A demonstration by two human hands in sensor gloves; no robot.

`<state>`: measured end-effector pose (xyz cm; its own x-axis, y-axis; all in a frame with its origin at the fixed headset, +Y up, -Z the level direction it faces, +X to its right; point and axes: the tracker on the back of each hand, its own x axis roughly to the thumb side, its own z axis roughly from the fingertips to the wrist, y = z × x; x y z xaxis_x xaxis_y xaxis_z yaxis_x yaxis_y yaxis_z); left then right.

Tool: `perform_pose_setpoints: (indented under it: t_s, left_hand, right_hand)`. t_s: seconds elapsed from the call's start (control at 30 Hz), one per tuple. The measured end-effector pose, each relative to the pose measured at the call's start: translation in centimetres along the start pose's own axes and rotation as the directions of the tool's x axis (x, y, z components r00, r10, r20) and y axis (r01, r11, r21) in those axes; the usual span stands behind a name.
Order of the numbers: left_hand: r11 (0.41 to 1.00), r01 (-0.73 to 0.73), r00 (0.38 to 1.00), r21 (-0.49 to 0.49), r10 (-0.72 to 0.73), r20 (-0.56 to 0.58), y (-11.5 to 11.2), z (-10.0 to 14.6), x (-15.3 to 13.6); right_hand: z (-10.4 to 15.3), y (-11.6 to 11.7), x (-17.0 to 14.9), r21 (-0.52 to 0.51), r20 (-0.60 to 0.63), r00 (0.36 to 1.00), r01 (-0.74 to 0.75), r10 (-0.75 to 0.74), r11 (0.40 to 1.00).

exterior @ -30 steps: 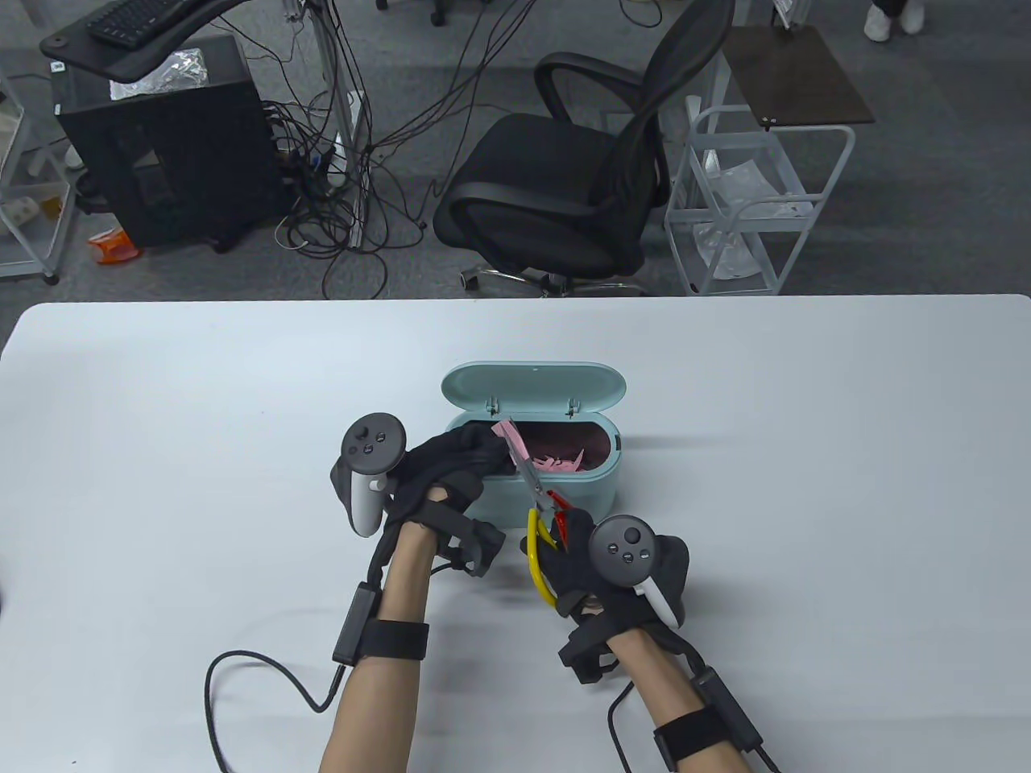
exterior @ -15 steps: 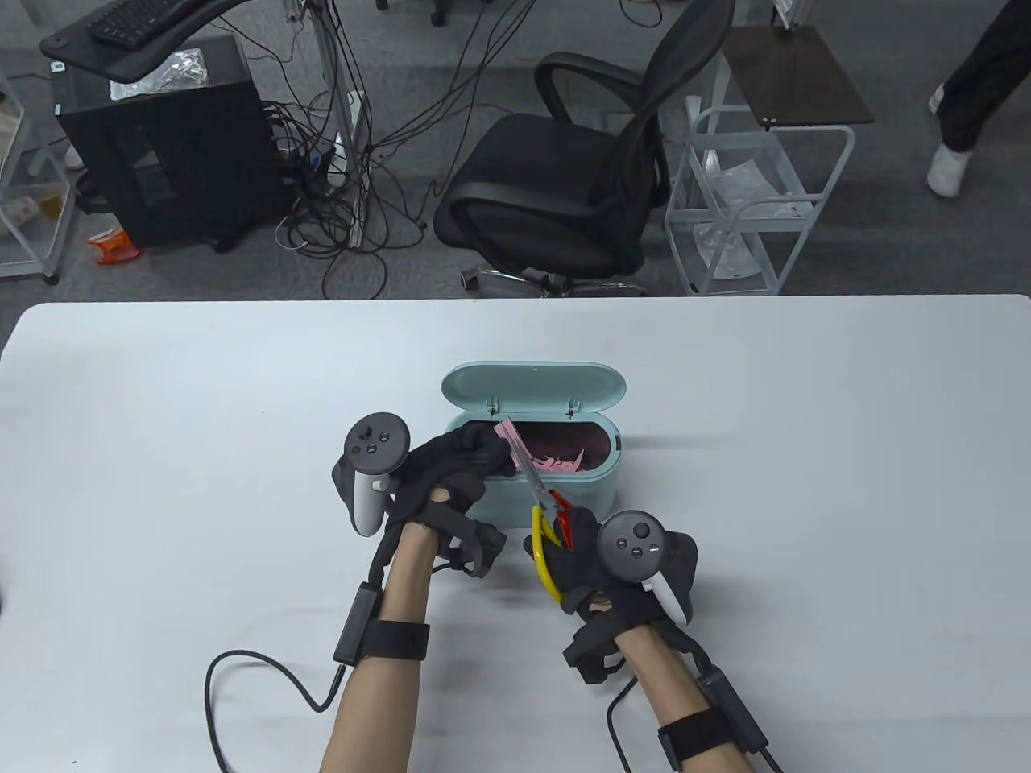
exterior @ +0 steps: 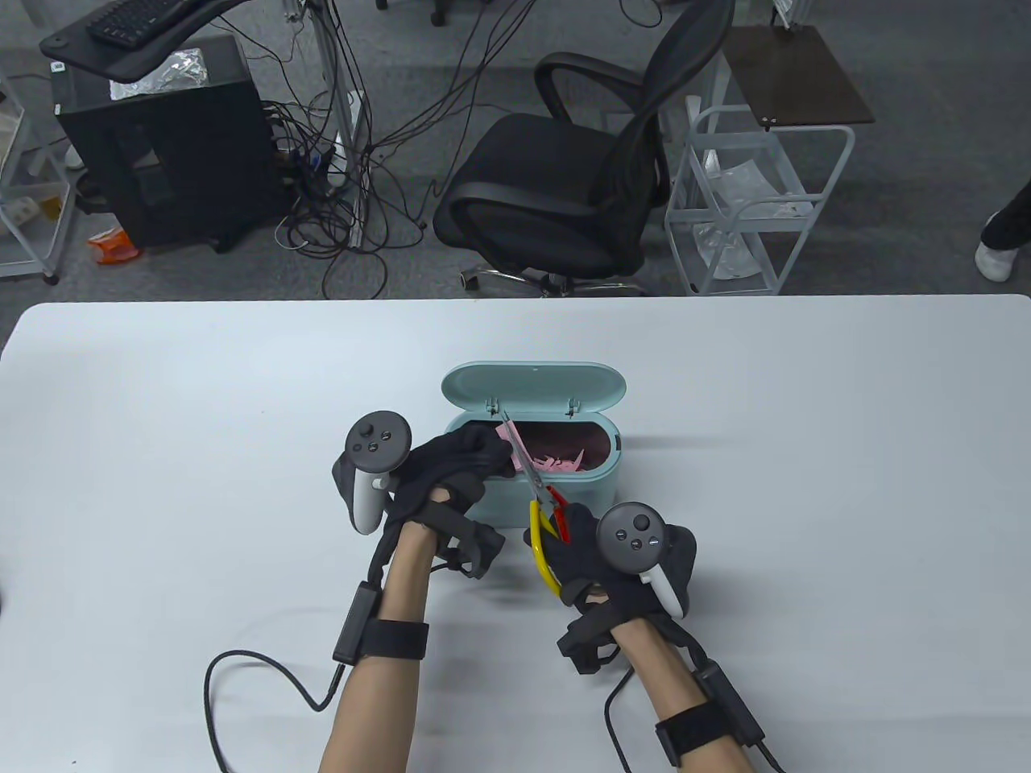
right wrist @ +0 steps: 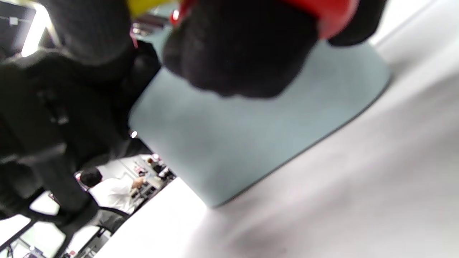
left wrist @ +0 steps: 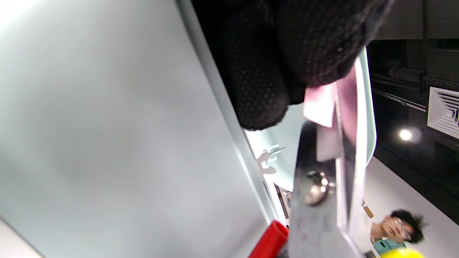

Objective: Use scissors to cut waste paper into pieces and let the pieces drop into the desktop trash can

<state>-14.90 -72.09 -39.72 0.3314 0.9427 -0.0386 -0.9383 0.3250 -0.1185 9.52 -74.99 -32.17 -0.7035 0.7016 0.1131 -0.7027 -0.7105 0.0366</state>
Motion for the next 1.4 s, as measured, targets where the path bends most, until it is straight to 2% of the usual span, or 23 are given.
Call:
perform_pose_setpoints:
  t_s: [0.17,0.3,0.47,0.77,0.93,1.27,1.33,1.4]
  left_hand:
    - [1.0,-0.005,1.0,0.011,0.005,0.0,-0.1,0.0,0.0]
    - [1.0,0.014,1.0,-0.008,-0.014,0.003,0.0,0.0,0.1]
    - [0.998,0.049,0.999,-0.045,-0.049,0.018,0.1,-0.1,0.2]
    - [0.998,0.041,0.999,-0.048,-0.04,0.017,0.1,-0.1,0.2]
    - [0.999,0.031,0.999,-0.041,-0.03,0.017,0.1,-0.1,0.2]
    - [1.0,-0.003,1.0,-0.018,0.004,0.016,0.0,0.0,0.1]
    - [1.0,-0.009,1.0,-0.014,0.009,0.016,0.0,0.1,0.1]
    - [1.0,-0.022,1.0,-0.008,0.023,0.014,0.0,0.1,0.0]
  right_hand:
    - [0.1,0.1,-0.2,0.004,-0.019,0.998,0.051,-0.051,0.999]
    - [-0.1,0.2,-0.2,0.112,-0.042,0.999,0.032,-0.028,0.993]
    - [-0.6,0.2,0.2,0.154,-0.041,0.999,0.024,-0.018,0.988]
    - [-0.8,-0.1,0.3,0.13,-0.038,0.996,0.084,-0.079,0.988]
    - [-1.0,-0.5,0.2,0.083,-0.032,0.993,0.113,-0.111,0.99]
    - [-0.7,-0.6,-0.4,0.077,-0.057,0.988,0.149,-0.145,0.986]
    - [-0.4,-0.7,-0.4,0.133,-0.064,0.994,0.102,-0.094,0.986]
    - [0.0,-0.9,-0.4,0.145,-0.034,0.999,0.006,-0.001,0.989]
